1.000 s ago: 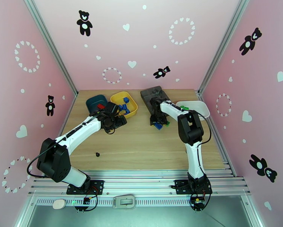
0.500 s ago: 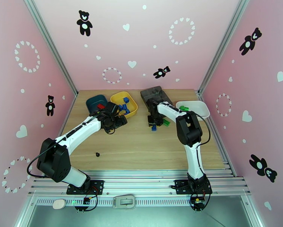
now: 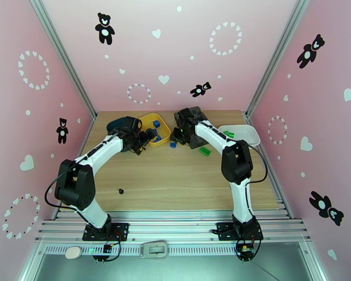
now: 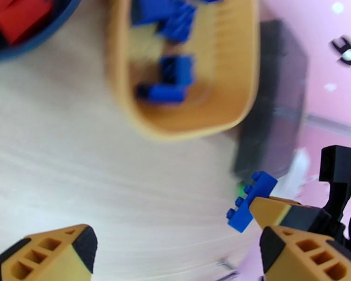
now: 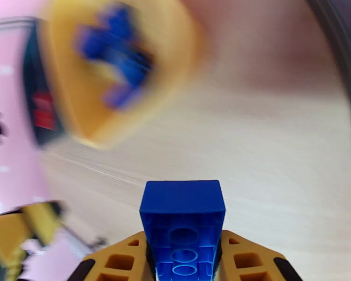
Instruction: Sort the legos into containers by color
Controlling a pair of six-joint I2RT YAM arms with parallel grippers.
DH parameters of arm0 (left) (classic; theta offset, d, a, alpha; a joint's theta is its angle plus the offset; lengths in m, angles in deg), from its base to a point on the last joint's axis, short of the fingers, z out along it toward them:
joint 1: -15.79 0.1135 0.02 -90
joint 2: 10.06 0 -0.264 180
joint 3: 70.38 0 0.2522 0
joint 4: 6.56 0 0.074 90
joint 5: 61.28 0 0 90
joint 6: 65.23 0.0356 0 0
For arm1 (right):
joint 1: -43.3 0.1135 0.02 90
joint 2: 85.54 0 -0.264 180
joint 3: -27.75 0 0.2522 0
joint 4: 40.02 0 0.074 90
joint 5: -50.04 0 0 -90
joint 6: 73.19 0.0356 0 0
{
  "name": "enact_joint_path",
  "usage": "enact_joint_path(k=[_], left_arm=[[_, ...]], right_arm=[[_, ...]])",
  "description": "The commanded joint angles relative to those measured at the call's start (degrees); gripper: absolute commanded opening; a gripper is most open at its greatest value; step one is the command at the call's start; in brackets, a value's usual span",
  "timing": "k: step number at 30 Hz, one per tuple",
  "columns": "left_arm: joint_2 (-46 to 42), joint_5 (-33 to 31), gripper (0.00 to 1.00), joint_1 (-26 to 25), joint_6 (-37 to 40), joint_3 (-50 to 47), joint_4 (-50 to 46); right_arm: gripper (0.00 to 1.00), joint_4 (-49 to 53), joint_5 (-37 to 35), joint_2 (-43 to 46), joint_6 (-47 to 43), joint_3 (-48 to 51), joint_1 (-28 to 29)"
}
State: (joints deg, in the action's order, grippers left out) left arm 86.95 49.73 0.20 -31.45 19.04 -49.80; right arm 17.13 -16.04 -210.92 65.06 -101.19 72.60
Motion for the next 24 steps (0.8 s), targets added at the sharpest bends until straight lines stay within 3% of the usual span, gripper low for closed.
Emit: enact_joint_path(k=[1, 5, 9, 13, 16, 24], left_arm=[[0.5, 3.6, 0.98, 1.7, -3.8, 3.1, 3.2], [0.5, 3.2, 0.97, 2.2, -3.2, 4.7, 1.7], [-0.7, 2.5, 0.97, 2.2, -2.2, 4.0, 0.4], [-1.7, 1.1, 0.98, 1.6, -0.2, 2.7, -1.4], [-1.7, 0.0, 0.97, -0.4, 1.7, 2.5, -3.2], [0.3, -3.6, 0.98, -8.6, 3.8, 3.1, -4.7]], right_arm=[[0.37, -3.2, 5.4, -7.4, 6.5, -9.4, 0.3], [0.58, -2.9, 6.9, -15.1, 10.1, -22.5, 0.3], [0.66, -2.5, 7.4, -17.1, 10.1, -26.7, 0.2], [0.69, 2.4, 5.3, -14.2, 3.5, -26.3, -0.3], [0.7, 6.9, 2.2, -9.6, -3.4, -23.1, -0.8], [0.76, 11.2, -10.1, 7.5, -17.1, -0.1, -4.3]])
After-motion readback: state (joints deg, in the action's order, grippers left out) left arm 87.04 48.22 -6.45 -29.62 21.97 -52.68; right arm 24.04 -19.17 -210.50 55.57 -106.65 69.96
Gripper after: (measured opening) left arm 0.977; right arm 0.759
